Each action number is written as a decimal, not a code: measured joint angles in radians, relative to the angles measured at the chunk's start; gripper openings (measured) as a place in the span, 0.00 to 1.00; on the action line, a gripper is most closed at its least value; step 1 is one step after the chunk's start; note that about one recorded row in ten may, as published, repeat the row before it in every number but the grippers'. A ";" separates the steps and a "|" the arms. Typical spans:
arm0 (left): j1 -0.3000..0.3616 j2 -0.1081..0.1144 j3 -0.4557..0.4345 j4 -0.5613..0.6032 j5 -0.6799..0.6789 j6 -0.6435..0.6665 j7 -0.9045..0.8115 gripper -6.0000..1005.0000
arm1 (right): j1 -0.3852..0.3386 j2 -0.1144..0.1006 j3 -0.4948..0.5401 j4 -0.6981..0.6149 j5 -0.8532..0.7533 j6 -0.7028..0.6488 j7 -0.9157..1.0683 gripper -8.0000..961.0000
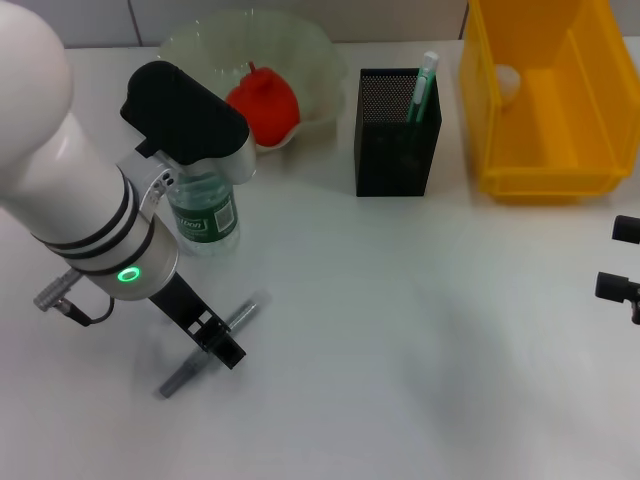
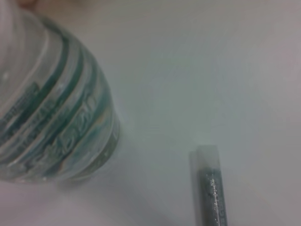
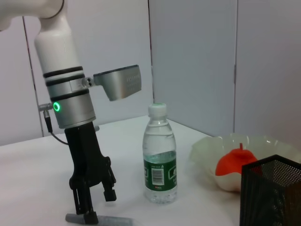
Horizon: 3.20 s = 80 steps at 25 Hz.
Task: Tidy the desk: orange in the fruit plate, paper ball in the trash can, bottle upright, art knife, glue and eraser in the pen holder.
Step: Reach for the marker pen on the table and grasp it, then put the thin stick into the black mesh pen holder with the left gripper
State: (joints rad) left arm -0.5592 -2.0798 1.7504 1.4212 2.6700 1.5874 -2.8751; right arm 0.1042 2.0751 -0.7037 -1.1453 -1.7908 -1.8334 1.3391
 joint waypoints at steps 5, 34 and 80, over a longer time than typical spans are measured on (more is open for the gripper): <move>-0.002 0.000 0.003 -0.004 -0.002 -0.005 -0.001 0.76 | 0.008 -0.002 0.018 0.004 -0.005 0.004 0.000 0.66; -0.047 0.000 0.075 -0.078 0.005 -0.031 -0.004 0.49 | 0.051 0.000 0.061 0.030 -0.046 0.002 0.001 0.66; -0.033 0.005 -0.314 -0.161 -0.912 -0.618 0.704 0.16 | 0.082 0.008 0.120 -0.002 -0.023 -0.064 0.121 0.66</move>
State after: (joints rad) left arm -0.5923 -2.0752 1.4366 1.2602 1.7580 0.9694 -2.1715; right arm 0.1857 2.0830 -0.5841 -1.1473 -1.8138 -1.8976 1.4604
